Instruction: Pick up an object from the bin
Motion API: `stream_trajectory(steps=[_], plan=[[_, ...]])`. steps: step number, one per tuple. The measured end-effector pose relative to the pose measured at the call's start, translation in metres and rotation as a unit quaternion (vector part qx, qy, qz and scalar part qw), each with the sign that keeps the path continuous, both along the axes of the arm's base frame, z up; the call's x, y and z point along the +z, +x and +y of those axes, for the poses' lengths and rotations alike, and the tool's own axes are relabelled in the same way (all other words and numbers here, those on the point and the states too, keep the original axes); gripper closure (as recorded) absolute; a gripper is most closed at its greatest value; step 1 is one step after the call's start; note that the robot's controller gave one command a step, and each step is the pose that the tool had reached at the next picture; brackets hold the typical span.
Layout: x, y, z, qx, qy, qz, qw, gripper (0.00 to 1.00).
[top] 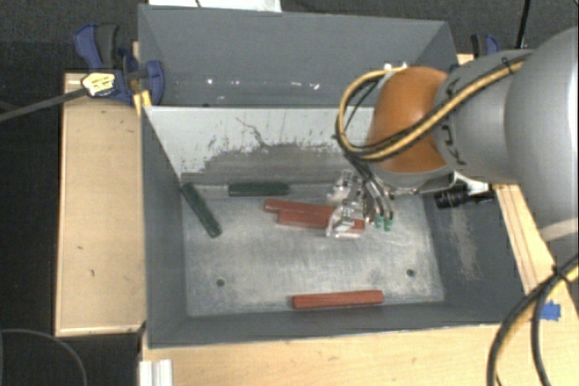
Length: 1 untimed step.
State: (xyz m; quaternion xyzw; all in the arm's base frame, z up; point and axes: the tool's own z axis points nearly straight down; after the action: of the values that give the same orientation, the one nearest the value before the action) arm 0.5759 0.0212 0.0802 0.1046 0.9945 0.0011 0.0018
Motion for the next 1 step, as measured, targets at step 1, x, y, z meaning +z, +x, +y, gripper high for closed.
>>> stream_trajectory(steps=[1], plan=[[0.0000,0.0000,-0.0001,0.001,0.000,0.0000,1.0000,1.00]])
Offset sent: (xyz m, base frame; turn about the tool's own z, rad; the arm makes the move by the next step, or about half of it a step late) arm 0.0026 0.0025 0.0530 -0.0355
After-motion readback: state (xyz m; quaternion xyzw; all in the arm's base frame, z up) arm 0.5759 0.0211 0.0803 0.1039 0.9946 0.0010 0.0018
